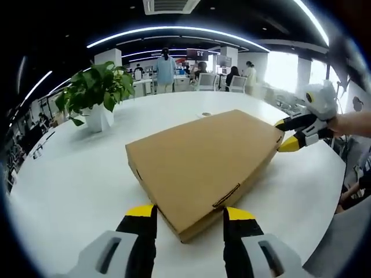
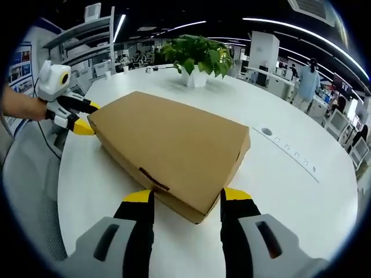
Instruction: Operate the shoe box by opening the lid, removing the specified soft item, and placing it in the target area until the item is outside and the box remains undamaged.
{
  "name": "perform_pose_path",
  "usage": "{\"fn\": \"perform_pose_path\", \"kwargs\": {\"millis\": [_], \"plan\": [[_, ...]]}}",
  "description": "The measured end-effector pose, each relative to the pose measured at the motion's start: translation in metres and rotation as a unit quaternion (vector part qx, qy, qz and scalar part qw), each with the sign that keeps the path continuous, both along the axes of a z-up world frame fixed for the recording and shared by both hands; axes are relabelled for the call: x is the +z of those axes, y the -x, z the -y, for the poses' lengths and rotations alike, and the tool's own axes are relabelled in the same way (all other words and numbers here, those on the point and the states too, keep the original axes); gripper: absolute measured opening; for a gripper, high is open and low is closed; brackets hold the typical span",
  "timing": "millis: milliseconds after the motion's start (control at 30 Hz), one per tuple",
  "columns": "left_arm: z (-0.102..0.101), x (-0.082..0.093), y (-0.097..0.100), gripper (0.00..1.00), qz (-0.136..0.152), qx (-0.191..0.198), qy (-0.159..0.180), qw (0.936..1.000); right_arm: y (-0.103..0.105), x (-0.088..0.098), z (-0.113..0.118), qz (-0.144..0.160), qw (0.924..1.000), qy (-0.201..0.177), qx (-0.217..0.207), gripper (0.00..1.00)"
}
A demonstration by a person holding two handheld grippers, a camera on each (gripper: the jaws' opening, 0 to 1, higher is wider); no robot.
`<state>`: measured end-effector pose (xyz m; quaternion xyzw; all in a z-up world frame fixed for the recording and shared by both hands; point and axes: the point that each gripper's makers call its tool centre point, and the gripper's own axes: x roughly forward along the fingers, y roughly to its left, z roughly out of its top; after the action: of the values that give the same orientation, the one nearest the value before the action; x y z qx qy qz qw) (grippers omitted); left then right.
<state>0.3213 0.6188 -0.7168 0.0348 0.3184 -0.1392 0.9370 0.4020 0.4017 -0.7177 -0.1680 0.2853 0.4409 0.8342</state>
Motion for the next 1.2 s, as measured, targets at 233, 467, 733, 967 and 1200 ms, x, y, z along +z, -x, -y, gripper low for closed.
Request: {"fn": "perform_pose_path", "kwargs": {"millis": [233, 467, 733, 967, 1200], "plan": [[-0.007, 0.000, 0.006, 0.45, -0.007, -0.020, 0.000, 0.9998, 0.014, 0.000, -0.004, -0.005, 0.9998, 0.007, -0.018, 0.41], [-0.015, 0.001, 0.010, 0.45, -0.016, -0.043, -0.004, 0.9989, 0.029, 0.000, -0.008, -0.009, 0.9992, 0.006, -0.039, 0.41], [-0.026, 0.000, 0.018, 0.45, -0.024, -0.071, -0.008, 0.9971, 0.049, 0.001, -0.015, -0.018, 0.9978, -0.003, -0.063, 0.40], [-0.035, 0.001, 0.025, 0.45, -0.032, -0.096, -0.012, 0.9947, 0.069, 0.002, -0.021, -0.023, 0.9971, -0.014, -0.071, 0.39], [-0.042, 0.003, 0.035, 0.45, -0.042, -0.123, -0.018, 0.9914, 0.089, 0.003, -0.027, -0.025, 0.9966, -0.023, -0.074, 0.36]]}}
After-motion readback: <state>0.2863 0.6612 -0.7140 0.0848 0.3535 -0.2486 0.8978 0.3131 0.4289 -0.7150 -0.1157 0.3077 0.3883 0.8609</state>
